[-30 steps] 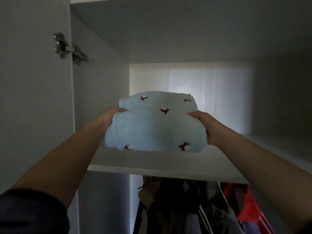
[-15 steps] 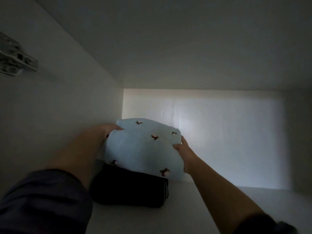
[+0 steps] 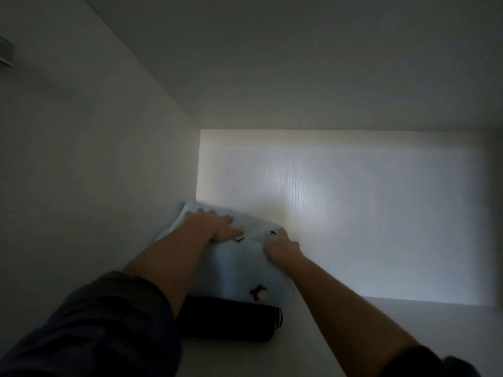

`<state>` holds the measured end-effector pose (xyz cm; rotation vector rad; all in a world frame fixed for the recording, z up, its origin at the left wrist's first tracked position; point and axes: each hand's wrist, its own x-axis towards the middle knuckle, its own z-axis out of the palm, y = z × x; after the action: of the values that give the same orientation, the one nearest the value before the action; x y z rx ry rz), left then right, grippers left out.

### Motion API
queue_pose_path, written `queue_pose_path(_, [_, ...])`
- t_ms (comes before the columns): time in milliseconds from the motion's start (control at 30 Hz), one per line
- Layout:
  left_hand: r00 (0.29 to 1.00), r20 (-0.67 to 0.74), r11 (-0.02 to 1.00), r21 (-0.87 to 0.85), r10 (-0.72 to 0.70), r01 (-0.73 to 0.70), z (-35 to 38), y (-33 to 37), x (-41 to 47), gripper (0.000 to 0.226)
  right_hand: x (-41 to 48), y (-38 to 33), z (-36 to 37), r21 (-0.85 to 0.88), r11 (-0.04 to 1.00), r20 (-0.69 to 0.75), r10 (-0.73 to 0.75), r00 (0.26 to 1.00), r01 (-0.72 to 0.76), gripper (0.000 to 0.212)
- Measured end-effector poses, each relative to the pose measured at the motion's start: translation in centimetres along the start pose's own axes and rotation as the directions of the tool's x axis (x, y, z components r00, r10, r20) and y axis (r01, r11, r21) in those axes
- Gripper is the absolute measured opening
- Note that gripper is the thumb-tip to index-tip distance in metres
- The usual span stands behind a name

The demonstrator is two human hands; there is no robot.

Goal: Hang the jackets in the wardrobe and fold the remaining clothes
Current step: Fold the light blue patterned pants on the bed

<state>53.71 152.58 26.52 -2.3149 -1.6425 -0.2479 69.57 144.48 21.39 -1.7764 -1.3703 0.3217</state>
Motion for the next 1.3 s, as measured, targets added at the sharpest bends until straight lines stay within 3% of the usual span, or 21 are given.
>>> queue_pose_path(67, [0.996,0.088,0.999,-0.035,0.017,-0.014,1.5,-0.7,0.9,0.077,0.9,-1.2,-0.2,-0.288,0.944,-0.056,-0.185,0.981,0.162,0.063])
queue_pose_path(133, [0.99,0.113,0.982,-0.179,0.081,-0.06,3.2,-1.6,2.3,0.073,2.3,-2.4,0.1,-0.386,0.872,0.057,-0.302,0.952,0.3,0.058])
queue_pose_path(200, [0.972,0.177,0.957,-0.274,0.152,-0.1,4.5,-2.1,3.0,0.067,3.1,-2.2,1.8,-0.452,0.825,0.235,-0.256,0.938,0.339,0.054])
queue_pose_path(267, [0.954,0.227,0.958,-0.251,0.194,-0.135,6.3,-2.3,3.6,0.064,3.5,0.0,3.8,-0.44,0.832,0.373,-0.174,0.911,0.339,0.055])
queue_pose_path(433, [0.958,0.227,0.953,-0.285,0.174,-0.106,7.5,-2.4,3.7,0.071,3.2,2.0,4.3,-0.461,0.823,0.359,-0.168,0.918,0.332,0.055])
queue_pose_path(533, [0.997,0.005,0.943,-0.324,0.083,-0.077,6.8,-2.3,2.2,0.059,1.3,1.0,3.5,-0.43,0.832,0.23,-0.274,0.934,0.35,0.048])
queue_pose_path(600, [0.971,-0.222,0.965,-0.261,-0.091,0.031,5.5,-2.7,0.8,0.048,-0.4,0.8,2.3,-0.411,0.839,0.182,-0.308,0.934,0.356,0.047])
queue_pose_path(667, [0.936,-0.319,0.975,-0.206,-0.15,0.086,4.2,-2.8,-1.1,0.041,-2.8,0.8,0.8,-0.409,0.837,0.21,-0.3,0.931,0.363,0.05])
queue_pose_path(767, [0.921,-0.372,0.973,-0.227,-0.113,0.028,3.0,-1.3,-4.5,0.034,-7.6,1.5,-2.0,-0.448,0.802,0.251,-0.31,0.917,0.394,0.056])
queue_pose_path(867, [0.922,-0.388,0.939,-0.312,0.011,-0.143,1.8,1.6,-9.0,0.033,-13.8,2.5,-5.2,-0.472,0.791,0.246,-0.307,0.92,0.39,0.055])
queue_pose_path(1000, [0.905,-0.4,0.811,-0.476,0.146,-0.341,-1.7,6.3,-16.0,0.025,-24.2,4.2,-10.0,-0.487,0.804,0.152,-0.308,0.939,0.343,0.053])
queue_pose_path(1067, [0.857,-0.449,0.708,-0.519,0.252,-0.479,-3.5,9.3,-20.4,0.022,-30.5,5.3,-12.8,-0.504,0.805,0.058,-0.328,0.943,0.312,0.051])
queue_pose_path(1167, [0.745,-0.547,0.554,-0.51,0.381,-0.658,-5.9,15.0,-29.5,0.018,-41.0,6.8,-17.3,-0.569,0.788,-0.077,-0.336,0.939,0.235,0.048])
queue_pose_path(1300, [0.556,-0.639,0.226,-0.526,0.531,-0.82,-7.4,23.1,-44.6,0.022,-57.6,9.1,-22.8,-0.591,0.807,-0.291,-0.226,0.93,0.012,0.044])
